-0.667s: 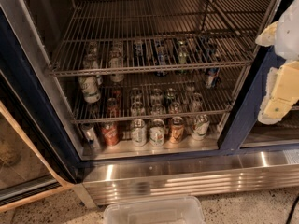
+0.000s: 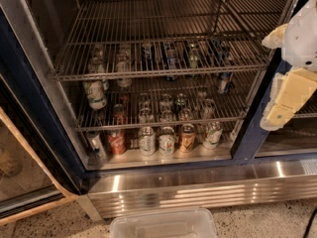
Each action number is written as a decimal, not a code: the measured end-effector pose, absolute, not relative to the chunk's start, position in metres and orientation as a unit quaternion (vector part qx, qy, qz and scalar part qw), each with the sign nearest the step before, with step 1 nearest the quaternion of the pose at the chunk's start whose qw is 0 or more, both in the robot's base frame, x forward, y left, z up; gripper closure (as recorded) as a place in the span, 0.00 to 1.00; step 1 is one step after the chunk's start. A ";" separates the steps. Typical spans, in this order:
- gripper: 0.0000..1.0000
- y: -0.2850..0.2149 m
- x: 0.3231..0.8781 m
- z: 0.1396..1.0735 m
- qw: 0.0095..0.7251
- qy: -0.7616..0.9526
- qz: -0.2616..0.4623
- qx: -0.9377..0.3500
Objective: Pick 7up can from middle shelf of fridge
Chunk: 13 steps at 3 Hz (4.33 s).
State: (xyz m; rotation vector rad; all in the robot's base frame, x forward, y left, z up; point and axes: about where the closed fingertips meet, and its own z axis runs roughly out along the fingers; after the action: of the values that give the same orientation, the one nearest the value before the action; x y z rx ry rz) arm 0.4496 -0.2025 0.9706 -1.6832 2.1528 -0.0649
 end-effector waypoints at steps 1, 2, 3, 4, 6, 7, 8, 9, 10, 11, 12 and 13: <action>0.00 -0.203 0.449 0.971 0.202 0.771 -0.023 -0.603; 0.00 -0.194 0.450 0.970 0.212 0.764 -0.023 -0.609; 0.00 -0.156 0.451 0.956 0.241 0.755 -0.005 -0.610; 0.00 -0.107 0.463 0.935 0.291 0.739 0.029 -0.607; 0.00 -0.063 0.477 0.917 0.338 0.724 0.069 -0.598; 0.00 -0.052 0.482 0.910 0.356 0.718 0.072 -0.594; 0.00 -0.023 0.491 0.888 0.394 0.708 0.087 -0.580; 0.00 0.008 0.510 0.860 0.431 0.709 0.122 -0.545; 0.00 0.029 0.524 0.844 0.452 0.712 0.152 -0.516; 0.00 0.029 0.524 0.844 0.452 0.712 0.152 -0.516; 0.00 0.041 0.520 0.838 0.463 0.707 0.153 -0.512; 0.00 0.066 0.519 0.820 0.488 0.700 0.169 -0.494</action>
Offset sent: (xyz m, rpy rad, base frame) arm 0.0026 0.0187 -0.0062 0.0234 -0.0257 0.0403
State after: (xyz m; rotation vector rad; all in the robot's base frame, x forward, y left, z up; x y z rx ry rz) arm 0.5189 0.0657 0.8198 -1.1997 1.7007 0.4109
